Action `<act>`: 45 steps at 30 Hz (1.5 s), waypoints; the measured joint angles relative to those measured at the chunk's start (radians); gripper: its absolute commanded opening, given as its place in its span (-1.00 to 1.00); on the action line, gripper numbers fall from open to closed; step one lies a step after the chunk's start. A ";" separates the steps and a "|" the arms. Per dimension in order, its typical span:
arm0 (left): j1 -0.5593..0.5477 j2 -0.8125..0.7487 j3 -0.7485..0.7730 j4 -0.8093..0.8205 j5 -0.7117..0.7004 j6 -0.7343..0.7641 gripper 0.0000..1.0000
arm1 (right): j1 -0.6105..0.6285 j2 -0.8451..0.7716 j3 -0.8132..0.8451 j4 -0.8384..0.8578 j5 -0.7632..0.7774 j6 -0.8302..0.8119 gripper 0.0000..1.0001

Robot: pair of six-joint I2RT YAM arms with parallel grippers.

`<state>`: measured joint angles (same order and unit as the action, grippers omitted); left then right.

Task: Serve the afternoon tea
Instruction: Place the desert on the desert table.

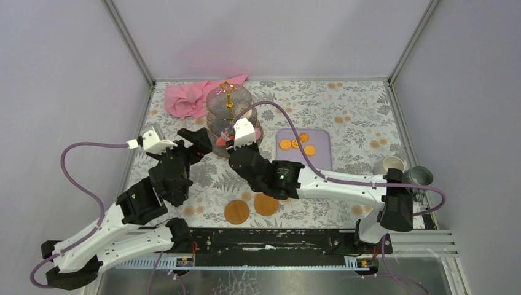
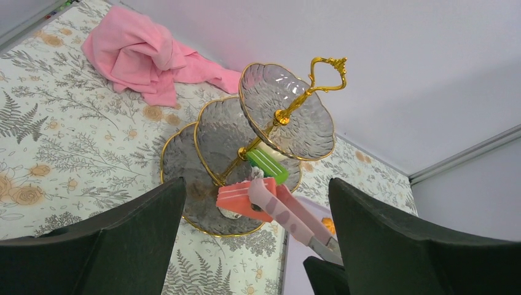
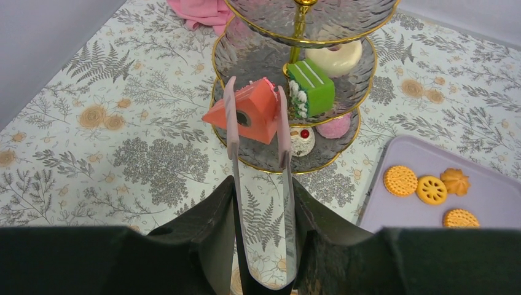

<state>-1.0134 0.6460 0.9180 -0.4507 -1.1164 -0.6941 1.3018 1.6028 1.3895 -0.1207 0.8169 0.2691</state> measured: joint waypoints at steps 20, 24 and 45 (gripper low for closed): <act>0.000 -0.033 -0.006 0.004 -0.003 0.054 0.86 | -0.035 0.093 0.030 0.078 -0.021 0.009 -1.00; 0.000 -0.031 -0.008 0.005 -0.003 0.064 0.86 | -0.051 0.100 0.029 0.093 -0.027 0.022 -1.00; 0.000 -0.008 -0.008 0.008 -0.010 0.084 0.86 | -0.108 0.120 -0.044 0.210 -0.063 0.080 -1.00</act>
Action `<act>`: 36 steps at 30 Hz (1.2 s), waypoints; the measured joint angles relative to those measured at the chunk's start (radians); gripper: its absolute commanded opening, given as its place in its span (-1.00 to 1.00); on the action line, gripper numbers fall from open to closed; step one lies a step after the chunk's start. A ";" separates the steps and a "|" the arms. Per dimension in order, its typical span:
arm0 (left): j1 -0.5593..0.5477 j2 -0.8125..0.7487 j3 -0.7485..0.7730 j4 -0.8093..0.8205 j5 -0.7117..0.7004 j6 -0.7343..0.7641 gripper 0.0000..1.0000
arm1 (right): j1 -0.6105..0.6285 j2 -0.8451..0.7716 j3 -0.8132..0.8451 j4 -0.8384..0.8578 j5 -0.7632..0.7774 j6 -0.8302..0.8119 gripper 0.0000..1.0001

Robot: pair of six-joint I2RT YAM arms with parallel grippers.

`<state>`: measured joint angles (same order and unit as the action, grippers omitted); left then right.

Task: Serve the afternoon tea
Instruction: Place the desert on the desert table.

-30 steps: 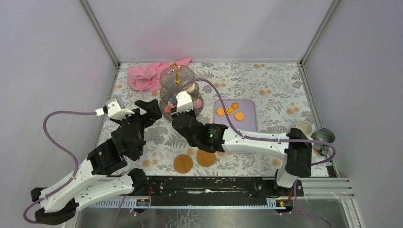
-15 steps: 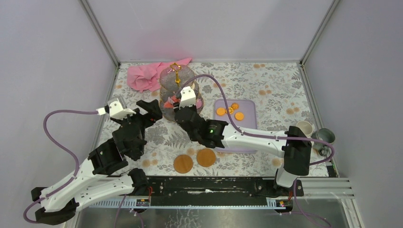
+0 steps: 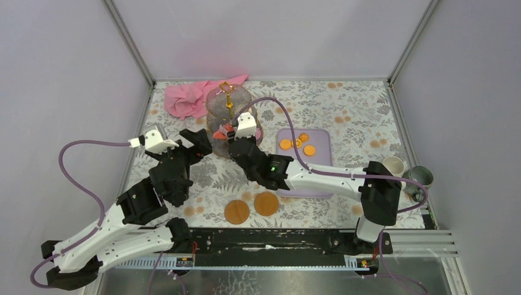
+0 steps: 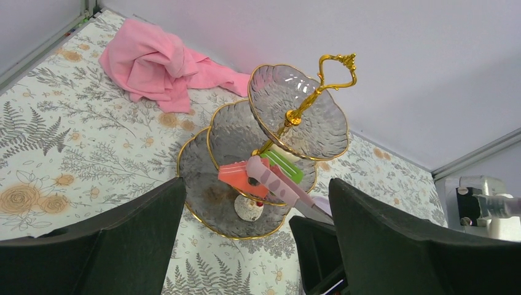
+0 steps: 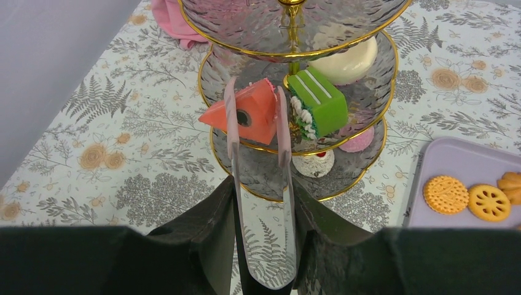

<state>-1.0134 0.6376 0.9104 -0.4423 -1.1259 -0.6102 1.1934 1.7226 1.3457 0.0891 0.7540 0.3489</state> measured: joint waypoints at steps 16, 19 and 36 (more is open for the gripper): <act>0.000 0.013 0.000 0.008 0.000 0.011 0.86 | -0.010 0.005 -0.048 0.108 0.004 0.037 -1.00; 0.000 0.014 -0.003 0.011 0.000 0.014 0.85 | -0.010 0.008 -0.067 0.134 0.016 0.051 -1.00; 0.000 0.016 -0.011 0.024 0.000 0.019 0.86 | -0.011 0.016 -0.114 0.230 0.076 0.122 -1.00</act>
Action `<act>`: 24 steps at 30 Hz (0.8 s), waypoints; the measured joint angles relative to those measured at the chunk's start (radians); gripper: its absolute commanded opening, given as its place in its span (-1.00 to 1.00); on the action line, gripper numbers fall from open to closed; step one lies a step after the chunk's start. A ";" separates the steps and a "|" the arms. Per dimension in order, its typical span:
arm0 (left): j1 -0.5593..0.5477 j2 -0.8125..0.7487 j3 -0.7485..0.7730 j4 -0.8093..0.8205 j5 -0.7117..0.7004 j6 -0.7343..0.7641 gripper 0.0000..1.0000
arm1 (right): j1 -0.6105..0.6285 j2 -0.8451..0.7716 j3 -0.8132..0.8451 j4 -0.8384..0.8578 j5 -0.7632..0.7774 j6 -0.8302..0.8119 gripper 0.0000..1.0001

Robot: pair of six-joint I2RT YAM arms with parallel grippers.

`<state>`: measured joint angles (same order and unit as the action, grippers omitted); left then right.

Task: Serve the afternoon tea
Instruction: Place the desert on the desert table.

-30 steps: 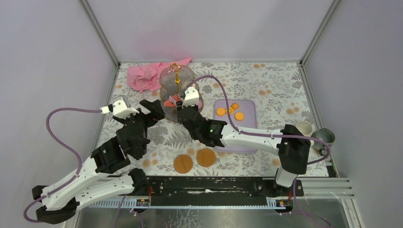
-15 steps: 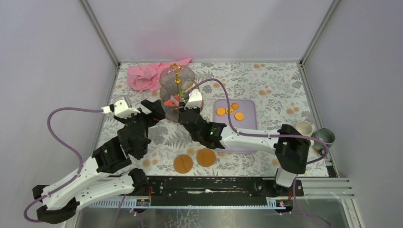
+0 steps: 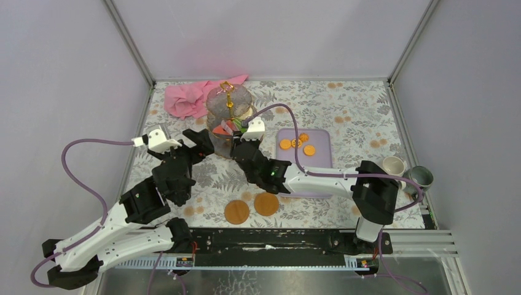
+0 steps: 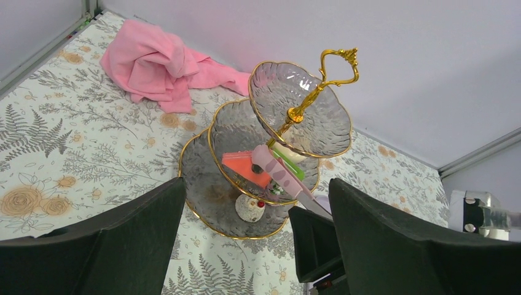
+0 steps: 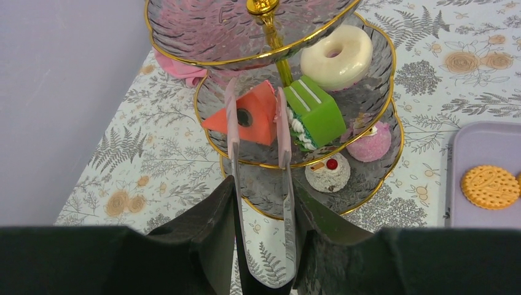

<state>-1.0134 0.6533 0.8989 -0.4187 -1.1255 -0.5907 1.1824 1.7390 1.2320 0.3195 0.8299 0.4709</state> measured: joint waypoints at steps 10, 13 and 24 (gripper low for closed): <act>0.000 0.002 -0.011 0.006 0.000 0.012 0.86 | 0.000 0.054 0.001 0.041 0.024 0.013 -1.00; 0.000 -0.001 -0.011 0.007 0.000 0.018 0.86 | 0.000 0.072 0.008 0.046 0.031 0.012 -0.96; 0.000 -0.018 -0.013 0.006 0.000 0.021 0.86 | 0.010 0.080 0.014 0.049 0.053 -0.007 -0.53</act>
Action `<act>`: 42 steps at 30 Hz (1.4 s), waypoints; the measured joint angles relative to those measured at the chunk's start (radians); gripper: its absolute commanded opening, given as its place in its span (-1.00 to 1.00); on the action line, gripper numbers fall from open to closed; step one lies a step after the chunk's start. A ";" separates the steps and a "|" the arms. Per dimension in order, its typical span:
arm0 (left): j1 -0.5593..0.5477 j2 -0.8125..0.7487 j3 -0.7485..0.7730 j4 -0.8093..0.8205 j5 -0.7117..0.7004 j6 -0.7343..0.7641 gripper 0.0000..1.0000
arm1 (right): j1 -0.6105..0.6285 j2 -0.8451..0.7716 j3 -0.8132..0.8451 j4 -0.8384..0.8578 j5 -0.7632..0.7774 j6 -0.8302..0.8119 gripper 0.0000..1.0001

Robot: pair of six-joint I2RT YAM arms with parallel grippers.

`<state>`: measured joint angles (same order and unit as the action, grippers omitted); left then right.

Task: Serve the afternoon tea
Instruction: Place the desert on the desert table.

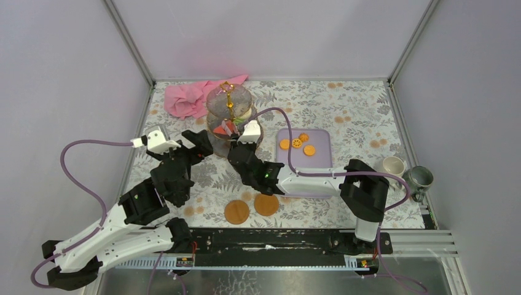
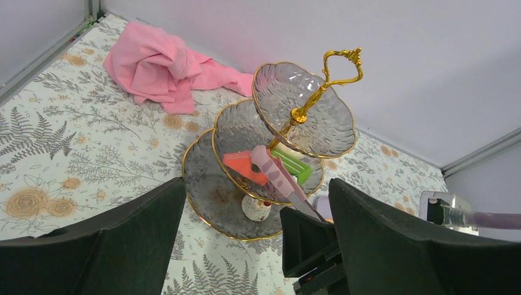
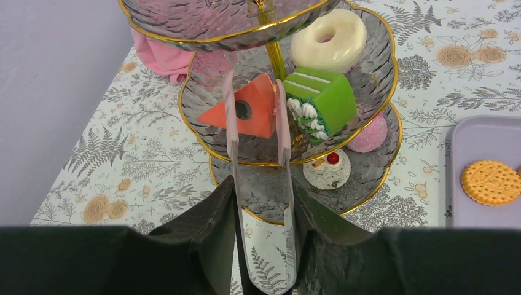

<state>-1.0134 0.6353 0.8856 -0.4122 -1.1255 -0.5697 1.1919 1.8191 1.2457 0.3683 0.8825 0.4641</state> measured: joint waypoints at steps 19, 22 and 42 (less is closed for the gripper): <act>0.000 0.000 -0.002 0.000 0.000 0.000 0.86 | 0.007 0.000 0.000 0.000 0.016 -0.027 -0.11; 0.000 0.000 -0.002 0.000 0.000 0.000 0.86 | 0.008 0.000 0.000 0.000 0.017 -0.030 -0.09; 0.000 0.019 -0.002 0.000 0.000 0.000 0.85 | 0.031 -0.020 -0.003 -0.001 0.026 -0.086 -0.16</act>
<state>-1.0134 0.6548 0.8841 -0.4122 -1.1255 -0.5697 1.2232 1.7988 1.2423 0.3676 0.9085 0.3782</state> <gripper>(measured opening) 0.928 0.420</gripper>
